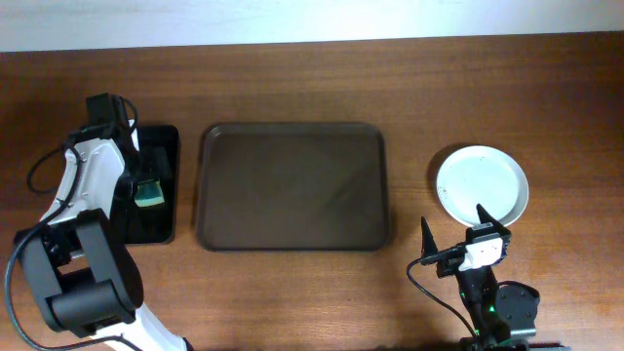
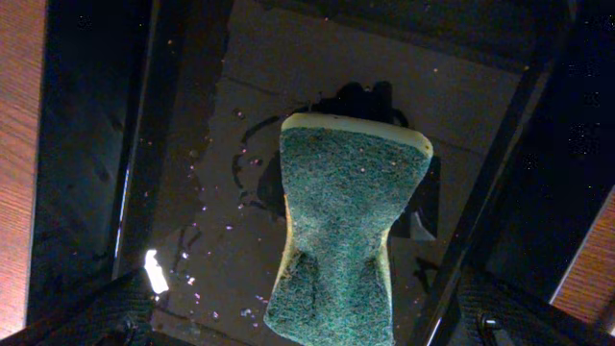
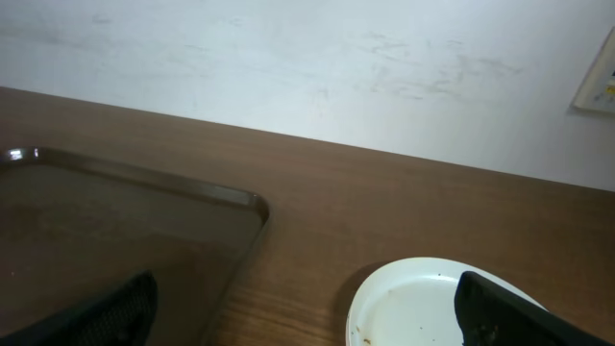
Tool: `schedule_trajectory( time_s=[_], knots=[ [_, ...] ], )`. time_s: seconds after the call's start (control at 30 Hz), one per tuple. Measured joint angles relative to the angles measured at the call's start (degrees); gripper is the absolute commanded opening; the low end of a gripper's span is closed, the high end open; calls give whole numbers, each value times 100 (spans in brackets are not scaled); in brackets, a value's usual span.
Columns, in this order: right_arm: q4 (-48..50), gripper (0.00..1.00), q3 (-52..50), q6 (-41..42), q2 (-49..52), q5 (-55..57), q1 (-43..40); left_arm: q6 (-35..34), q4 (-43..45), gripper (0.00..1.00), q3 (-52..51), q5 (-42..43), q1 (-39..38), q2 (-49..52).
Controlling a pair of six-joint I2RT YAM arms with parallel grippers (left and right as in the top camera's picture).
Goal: Clean dirty plates on tray and stack at the side
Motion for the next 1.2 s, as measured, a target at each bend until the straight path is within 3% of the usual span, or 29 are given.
schedule_trajectory(
  time_s=[0.7,0.83,0.93,1.03,1.13,1.2],
  knots=[
    [0,98,0,-9,0,-17,0,0,-57,99,0,-13,0,-2],
    [0,98,0,-9,0,-17,0,2,-15,99,-127,186,-81,-485],
    [0,98,0,-11,-2,-20,0,2,817,99,-439,323,-315,-1355],
    [4,98,0,-7,-9,-20,0,15,2538,99,-1338,417,-619,-2671],
    [9,98,-4,-7,-17,-37,0,13,4199,99,-2809,503,-682,-3950],
    [7,99,-4,-11,-17,-39,0,13,4651,99,-3637,518,-678,-4603]
  ],
)
